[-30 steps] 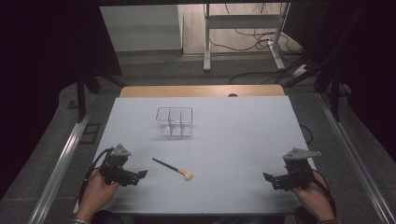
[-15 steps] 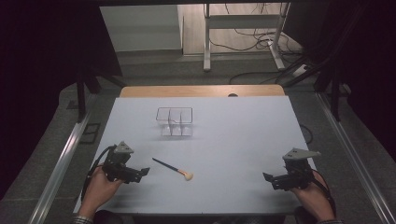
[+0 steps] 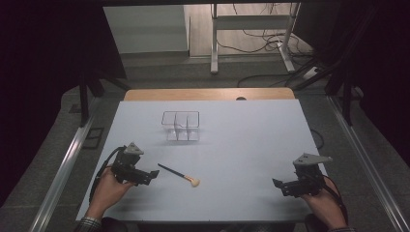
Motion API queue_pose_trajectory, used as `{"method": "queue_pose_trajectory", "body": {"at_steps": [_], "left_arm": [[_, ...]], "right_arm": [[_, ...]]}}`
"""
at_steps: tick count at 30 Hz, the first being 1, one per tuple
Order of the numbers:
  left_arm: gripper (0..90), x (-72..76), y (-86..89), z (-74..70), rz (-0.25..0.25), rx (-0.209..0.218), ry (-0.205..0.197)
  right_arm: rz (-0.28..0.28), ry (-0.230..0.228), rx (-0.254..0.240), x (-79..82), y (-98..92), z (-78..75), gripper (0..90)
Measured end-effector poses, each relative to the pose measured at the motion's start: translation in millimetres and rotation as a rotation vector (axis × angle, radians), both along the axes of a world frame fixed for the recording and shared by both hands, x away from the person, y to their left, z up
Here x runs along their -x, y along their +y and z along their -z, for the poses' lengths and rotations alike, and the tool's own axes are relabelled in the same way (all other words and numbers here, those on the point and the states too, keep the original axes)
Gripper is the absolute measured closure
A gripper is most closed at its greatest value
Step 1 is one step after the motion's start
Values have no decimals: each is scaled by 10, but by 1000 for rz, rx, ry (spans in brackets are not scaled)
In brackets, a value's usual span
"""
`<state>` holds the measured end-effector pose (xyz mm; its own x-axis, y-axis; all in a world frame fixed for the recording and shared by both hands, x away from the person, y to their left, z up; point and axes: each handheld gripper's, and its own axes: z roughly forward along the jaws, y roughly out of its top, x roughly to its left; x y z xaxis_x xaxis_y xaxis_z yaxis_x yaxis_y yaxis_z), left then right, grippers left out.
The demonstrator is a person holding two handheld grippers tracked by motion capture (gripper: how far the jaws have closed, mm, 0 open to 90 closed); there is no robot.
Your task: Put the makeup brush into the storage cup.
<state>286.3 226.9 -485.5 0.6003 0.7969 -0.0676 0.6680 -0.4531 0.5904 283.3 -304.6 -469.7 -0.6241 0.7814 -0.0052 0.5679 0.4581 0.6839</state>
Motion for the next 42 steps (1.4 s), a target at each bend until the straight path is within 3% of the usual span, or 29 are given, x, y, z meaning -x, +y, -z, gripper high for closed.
{"method": "queue_pose_trajectory", "body": {"at_steps": [18, 42], "left_arm": [[0, -153, -192, -8, 45, -10, 14], [0, -363, -550, -39, 144, -63, 38]], "right_arm": [[1, 3, -1, -4, -3, 1, 0], [8, 0, -13, -6, -19, -1, 0]]}}
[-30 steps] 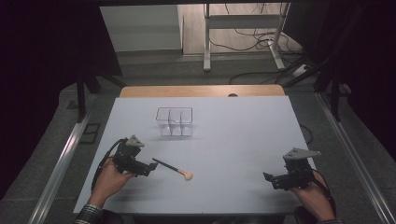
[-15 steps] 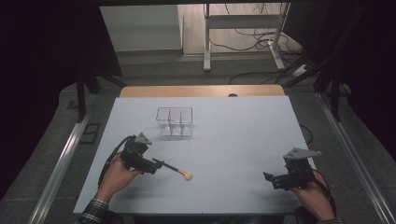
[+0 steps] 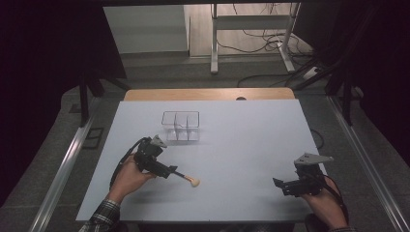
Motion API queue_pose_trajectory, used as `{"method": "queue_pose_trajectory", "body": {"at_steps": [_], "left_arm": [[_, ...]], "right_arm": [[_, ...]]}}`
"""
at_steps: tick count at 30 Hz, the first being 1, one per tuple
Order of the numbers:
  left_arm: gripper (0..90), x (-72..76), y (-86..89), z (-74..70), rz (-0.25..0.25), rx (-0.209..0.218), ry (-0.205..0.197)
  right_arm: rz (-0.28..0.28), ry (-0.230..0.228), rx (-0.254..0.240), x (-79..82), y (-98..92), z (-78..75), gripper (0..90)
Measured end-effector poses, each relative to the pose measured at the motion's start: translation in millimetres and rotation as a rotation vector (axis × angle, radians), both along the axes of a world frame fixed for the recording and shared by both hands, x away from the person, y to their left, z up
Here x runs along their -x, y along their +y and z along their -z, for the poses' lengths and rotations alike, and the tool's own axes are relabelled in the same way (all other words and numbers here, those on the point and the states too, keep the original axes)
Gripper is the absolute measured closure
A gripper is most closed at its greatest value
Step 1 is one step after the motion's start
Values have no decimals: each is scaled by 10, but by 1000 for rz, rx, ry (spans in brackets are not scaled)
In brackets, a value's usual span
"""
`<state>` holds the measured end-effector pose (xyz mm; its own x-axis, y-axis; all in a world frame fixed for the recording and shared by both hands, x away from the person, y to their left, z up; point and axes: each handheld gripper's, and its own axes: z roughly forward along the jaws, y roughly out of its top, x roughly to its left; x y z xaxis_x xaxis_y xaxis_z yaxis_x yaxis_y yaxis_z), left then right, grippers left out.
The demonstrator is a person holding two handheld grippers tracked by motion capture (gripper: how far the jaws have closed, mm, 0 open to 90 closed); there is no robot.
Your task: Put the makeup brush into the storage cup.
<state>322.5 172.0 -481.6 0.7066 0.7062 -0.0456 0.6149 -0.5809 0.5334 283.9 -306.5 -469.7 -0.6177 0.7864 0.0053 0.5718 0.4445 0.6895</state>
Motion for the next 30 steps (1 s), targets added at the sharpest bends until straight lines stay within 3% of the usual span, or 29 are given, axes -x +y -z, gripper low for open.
{"method": "queue_pose_trajectory", "body": {"at_steps": [15, 30], "left_arm": [[2, -87, -302, 10, 67, -36, 13], [7, -98, -353, 139, 85, -64, 36]], "right_arm": [[-1, 1, 1, 0, 1, 1, 0], [-4, 2, 4, 2, 6, 2, 0]]}}
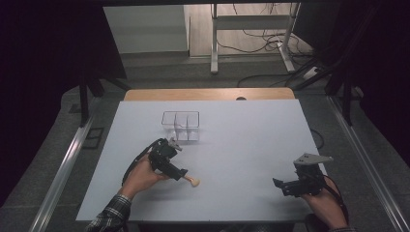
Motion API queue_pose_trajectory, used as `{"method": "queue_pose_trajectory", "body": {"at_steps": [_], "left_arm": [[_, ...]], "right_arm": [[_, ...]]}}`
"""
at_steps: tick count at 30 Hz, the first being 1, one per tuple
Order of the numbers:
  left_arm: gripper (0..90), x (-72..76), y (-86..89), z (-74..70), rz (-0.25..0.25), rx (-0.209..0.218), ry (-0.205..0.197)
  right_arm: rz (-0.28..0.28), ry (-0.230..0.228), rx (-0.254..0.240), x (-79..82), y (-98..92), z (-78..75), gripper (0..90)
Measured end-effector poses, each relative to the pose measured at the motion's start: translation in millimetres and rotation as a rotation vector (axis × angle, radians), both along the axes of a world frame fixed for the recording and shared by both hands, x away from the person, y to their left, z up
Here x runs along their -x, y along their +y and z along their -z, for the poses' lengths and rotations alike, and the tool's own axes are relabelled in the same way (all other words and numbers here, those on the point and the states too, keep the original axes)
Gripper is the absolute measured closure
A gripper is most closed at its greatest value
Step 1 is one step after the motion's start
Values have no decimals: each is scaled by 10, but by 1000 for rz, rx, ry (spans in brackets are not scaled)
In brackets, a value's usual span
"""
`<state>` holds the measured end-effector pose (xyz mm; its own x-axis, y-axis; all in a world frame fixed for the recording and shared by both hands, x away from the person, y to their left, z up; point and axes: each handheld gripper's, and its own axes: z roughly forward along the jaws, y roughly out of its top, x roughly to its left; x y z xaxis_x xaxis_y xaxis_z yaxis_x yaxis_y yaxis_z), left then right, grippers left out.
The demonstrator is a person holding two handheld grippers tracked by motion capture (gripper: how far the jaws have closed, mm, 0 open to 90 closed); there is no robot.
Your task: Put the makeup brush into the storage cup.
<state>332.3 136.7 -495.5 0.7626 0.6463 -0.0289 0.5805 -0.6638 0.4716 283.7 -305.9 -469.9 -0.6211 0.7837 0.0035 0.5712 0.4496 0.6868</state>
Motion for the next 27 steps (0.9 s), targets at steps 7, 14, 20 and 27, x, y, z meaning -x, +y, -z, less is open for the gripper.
{"method": "queue_pose_trajectory", "body": {"at_steps": [7, 14, 20, 27], "left_arm": [[11, 1, -23, 81, 14, -18, 10], [20, 5, -55, 164, 44, -43, 31], [25, -2, -70, 237, 68, -58, 60], [52, 3, -84, 286, 81, -71, 80]], "right_arm": [[-2, 2, 1, 3, 5, 0, 0], [-6, 2, 4, 2, 5, 0, 0], [-9, 2, 7, 3, 9, 2, 0], [-10, 1, 7, 3, 9, 2, 0]]}}
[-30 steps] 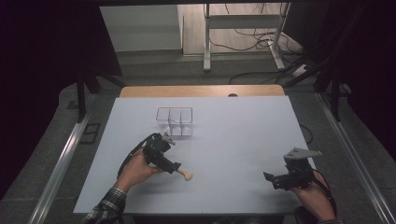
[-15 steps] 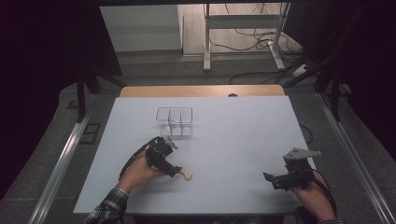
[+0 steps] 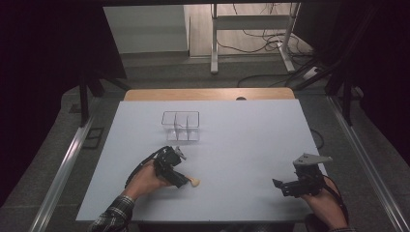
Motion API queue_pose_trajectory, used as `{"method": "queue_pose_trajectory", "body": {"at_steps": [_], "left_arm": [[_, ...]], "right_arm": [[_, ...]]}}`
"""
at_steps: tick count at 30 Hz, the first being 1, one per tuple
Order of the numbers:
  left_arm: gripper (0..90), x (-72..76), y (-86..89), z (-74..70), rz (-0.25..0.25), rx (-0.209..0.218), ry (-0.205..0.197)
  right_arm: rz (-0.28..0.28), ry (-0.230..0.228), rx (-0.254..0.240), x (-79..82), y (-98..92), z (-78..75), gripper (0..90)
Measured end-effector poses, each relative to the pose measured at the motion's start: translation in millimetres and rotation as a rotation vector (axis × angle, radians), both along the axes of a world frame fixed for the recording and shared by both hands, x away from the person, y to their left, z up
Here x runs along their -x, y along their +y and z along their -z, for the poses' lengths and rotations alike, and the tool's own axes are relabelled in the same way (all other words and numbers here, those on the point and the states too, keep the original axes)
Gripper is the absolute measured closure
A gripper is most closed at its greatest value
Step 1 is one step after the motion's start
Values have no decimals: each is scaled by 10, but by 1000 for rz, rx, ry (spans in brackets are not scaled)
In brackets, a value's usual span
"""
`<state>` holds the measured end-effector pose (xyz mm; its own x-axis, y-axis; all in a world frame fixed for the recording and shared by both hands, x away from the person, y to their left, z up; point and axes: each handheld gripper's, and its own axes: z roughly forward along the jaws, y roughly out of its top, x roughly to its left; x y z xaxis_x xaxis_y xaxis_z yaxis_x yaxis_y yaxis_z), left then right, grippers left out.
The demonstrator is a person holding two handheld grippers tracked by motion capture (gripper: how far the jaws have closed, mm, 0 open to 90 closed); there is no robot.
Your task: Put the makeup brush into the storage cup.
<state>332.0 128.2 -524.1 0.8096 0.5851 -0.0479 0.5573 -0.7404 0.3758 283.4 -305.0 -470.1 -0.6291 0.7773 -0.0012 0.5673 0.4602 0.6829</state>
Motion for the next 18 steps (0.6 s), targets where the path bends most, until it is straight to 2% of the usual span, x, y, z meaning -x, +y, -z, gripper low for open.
{"method": "queue_pose_trajectory", "body": {"at_steps": [4, 7, 8, 9, 10, 13, 18], "left_arm": [[101, 15, 6, -16, 2, 1, 0], [227, 28, 20, -53, 8, 2, -3], [291, 34, 26, -72, 12, 2, -4], [400, 40, 34, -90, 18, 10, -2], [550, 48, 35, -99, 14, 7, -8], [822, 41, 12, -111, 10, 5, 16], [832, 45, -30, -127, 1, -24, 17]], "right_arm": [[-1, 0, 0, -1, 2, 2, 0], [-4, 0, 4, -1, 2, 3, 0], [-4, 0, 5, -1, 3, 3, 0], [-5, 0, 6, -2, 4, 4, 0], [-6, 0, 7, -2, 5, 5, 0], [-7, 1, 9, -2, 7, 5, 0], [-5, 2, 8, -2, 7, 6, 0]]}}
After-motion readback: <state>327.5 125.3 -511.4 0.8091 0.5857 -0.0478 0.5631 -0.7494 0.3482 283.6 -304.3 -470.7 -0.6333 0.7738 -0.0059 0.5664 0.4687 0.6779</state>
